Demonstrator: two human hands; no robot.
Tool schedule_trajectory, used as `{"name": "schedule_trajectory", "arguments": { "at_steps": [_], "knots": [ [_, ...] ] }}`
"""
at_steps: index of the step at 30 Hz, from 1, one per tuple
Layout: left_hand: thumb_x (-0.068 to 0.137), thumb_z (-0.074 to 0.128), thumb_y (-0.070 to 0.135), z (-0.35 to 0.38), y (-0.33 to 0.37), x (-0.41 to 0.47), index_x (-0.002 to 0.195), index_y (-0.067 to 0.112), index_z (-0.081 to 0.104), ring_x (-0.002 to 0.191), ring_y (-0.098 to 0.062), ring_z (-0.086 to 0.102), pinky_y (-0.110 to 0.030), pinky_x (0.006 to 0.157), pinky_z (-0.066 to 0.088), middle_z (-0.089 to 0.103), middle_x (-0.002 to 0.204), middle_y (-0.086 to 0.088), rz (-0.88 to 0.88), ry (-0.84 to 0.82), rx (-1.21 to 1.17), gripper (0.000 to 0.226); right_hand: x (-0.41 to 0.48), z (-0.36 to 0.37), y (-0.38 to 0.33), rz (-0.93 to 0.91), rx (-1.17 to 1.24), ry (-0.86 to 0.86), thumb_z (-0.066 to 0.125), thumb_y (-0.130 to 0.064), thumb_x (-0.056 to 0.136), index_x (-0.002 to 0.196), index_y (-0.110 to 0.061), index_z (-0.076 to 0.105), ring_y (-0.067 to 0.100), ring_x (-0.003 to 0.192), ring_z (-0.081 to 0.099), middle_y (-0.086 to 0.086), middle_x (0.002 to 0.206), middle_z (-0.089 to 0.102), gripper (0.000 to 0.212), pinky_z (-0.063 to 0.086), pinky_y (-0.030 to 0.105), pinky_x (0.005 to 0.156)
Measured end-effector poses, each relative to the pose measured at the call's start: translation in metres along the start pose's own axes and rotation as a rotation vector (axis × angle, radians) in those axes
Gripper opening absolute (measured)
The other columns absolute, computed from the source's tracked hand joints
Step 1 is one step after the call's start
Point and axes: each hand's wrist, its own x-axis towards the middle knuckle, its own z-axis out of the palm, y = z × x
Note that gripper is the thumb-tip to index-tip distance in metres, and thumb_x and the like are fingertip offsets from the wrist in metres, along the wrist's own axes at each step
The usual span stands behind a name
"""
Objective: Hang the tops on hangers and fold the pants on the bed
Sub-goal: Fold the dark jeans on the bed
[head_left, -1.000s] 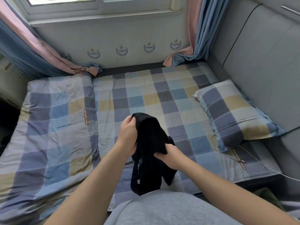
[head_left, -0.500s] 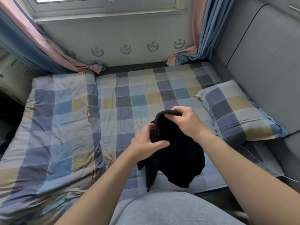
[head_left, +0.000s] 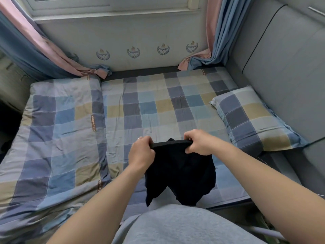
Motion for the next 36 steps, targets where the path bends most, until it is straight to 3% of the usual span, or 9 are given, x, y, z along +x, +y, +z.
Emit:
{"name": "schedule_trajectory", "arguments": {
  "at_steps": [6, 9, 20, 22, 26, 28, 31, 34, 36],
  "knots": [
    [0.080, 0.050, -0.004, 0.006, -0.026, 0.010, 0.081, 0.018, 0.054, 0.094, -0.028, 0.052, -0.037, 0.073, 0.046, 0.054, 0.092, -0.001, -0.028, -0.019, 0.106, 0.023, 0.008, 0.033, 0.032, 0.224, -0.276, 0.130, 0.044, 0.002, 0.090, 0.088, -0.021, 0.036, 0.021, 0.066, 0.044, 0.004, 0.087, 0.048, 0.024, 0.030, 0.033, 0.051],
    [0.081, 0.051, -0.005, 0.008, -0.035, 0.012, 0.083, 0.019, 0.051, 0.095, -0.027, 0.049, -0.035, 0.069, 0.044, 0.052, 0.094, 0.000, -0.034, 0.010, 0.150, 0.024, 0.011, 0.046, 0.041, 0.278, -0.303, 0.270, 0.046, 0.002, 0.088, 0.099, -0.022, 0.027, 0.019, 0.059, 0.043, 0.002, 0.076, 0.046, 0.032, 0.030, 0.032, 0.050],
    [0.086, 0.056, 0.004, -0.014, -0.139, 0.007, 0.094, 0.021, 0.055, 0.095, -0.029, 0.045, -0.039, 0.075, 0.044, 0.049, 0.106, -0.006, -0.342, 0.120, 0.302, 0.019, 0.001, 0.053, 0.106, 0.463, -0.276, 0.359, 0.046, -0.001, 0.082, 0.096, -0.018, 0.058, 0.031, 0.097, 0.055, 0.006, 0.108, 0.062, 0.026, 0.043, 0.034, 0.076],
    [0.086, 0.055, 0.006, -0.010, -0.148, 0.005, 0.093, 0.020, 0.055, 0.099, -0.035, 0.052, -0.040, 0.079, 0.046, 0.049, 0.105, -0.008, -0.454, 0.119, 0.214, 0.015, 0.002, 0.058, 0.108, 0.493, -0.245, 0.329, 0.046, -0.004, 0.087, 0.102, -0.018, 0.054, 0.031, 0.106, 0.054, 0.004, 0.110, 0.057, 0.022, 0.044, 0.035, 0.081],
    [0.086, 0.058, 0.005, -0.003, -0.172, 0.000, 0.084, 0.011, 0.054, 0.090, -0.037, 0.059, -0.037, 0.079, 0.049, 0.063, 0.104, -0.022, -0.702, 0.100, -0.015, 0.008, -0.002, 0.061, 0.117, 0.581, -0.165, 0.312, 0.043, -0.001, 0.089, 0.100, -0.012, 0.038, 0.032, 0.084, 0.052, 0.010, 0.094, 0.051, 0.016, 0.041, 0.036, 0.067],
    [0.090, 0.055, 0.003, 0.001, -0.172, -0.002, 0.087, 0.005, 0.056, 0.085, -0.041, 0.061, -0.042, 0.080, 0.055, 0.061, 0.099, -0.024, -0.855, 0.169, -0.258, 0.003, -0.003, 0.064, 0.123, 0.597, -0.143, 0.344, 0.043, 0.001, 0.089, 0.101, -0.011, 0.036, 0.030, 0.076, 0.055, 0.013, 0.092, 0.056, 0.018, 0.042, 0.034, 0.060],
    [0.098, 0.035, 0.012, 0.005, -0.162, -0.006, 0.086, -0.001, 0.050, 0.064, -0.039, 0.054, -0.037, 0.069, 0.049, 0.053, 0.075, -0.019, -1.148, 0.294, -0.760, 0.024, -0.002, 0.069, 0.124, 0.661, -0.061, 0.367, 0.042, 0.002, 0.090, 0.107, -0.011, 0.031, 0.028, 0.067, 0.062, 0.014, 0.084, 0.057, 0.024, 0.047, 0.032, 0.049],
    [0.103, 0.018, 0.016, 0.006, -0.155, -0.013, 0.087, 0.000, 0.046, 0.068, -0.033, 0.060, -0.039, 0.070, 0.049, 0.061, 0.080, -0.024, -1.248, 0.129, -1.048, 0.035, 0.000, 0.071, 0.126, 0.762, 0.136, 0.342, 0.040, -0.001, 0.095, 0.121, -0.010, 0.030, 0.032, 0.061, 0.069, 0.022, 0.097, 0.060, 0.030, 0.053, 0.034, 0.040],
    [0.107, 0.023, 0.015, 0.004, -0.153, -0.019, 0.100, 0.003, 0.050, 0.072, -0.026, 0.063, -0.038, 0.065, 0.050, 0.066, 0.076, -0.019, -1.265, 0.042, -1.158, 0.030, 0.003, 0.075, 0.126, 0.897, 0.496, 0.401, 0.036, -0.010, 0.099, 0.125, -0.009, 0.040, 0.036, 0.061, 0.069, 0.026, 0.102, 0.061, 0.027, 0.057, 0.043, 0.044]
  ]
}}
